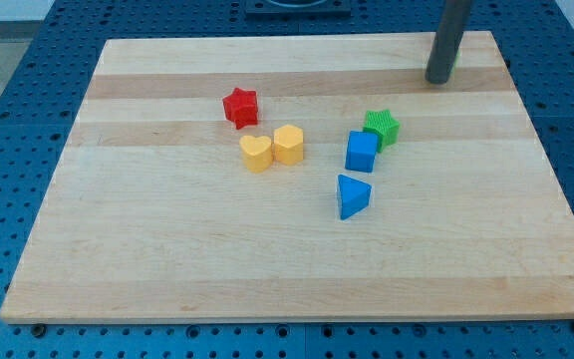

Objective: Place the green circle below the red circle

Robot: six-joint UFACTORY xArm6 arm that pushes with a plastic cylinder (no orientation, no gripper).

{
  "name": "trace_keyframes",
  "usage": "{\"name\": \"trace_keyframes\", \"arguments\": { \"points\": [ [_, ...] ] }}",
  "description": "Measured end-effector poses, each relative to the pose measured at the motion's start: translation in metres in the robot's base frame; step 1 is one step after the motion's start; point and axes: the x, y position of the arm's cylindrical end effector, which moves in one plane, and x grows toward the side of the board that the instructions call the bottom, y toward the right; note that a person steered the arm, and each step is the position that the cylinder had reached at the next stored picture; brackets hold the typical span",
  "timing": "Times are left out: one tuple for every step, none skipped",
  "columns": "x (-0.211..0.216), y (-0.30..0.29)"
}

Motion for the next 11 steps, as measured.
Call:
{"name": "trace_keyframes", "arguments": {
  "points": [
    [-0.009, 0.0],
    [-0.01, -0.008],
    [-0.01, -0.032],
    [-0.016, -0.049],
    [-0.035, -0.049],
    [-0.041, -0.048],
    [-0.041, -0.048],
    [-0.041, -0.044],
    [-0.041, -0.034],
    [-0.041, -0.025],
    [-0.041, -0.024]
  ]
}}
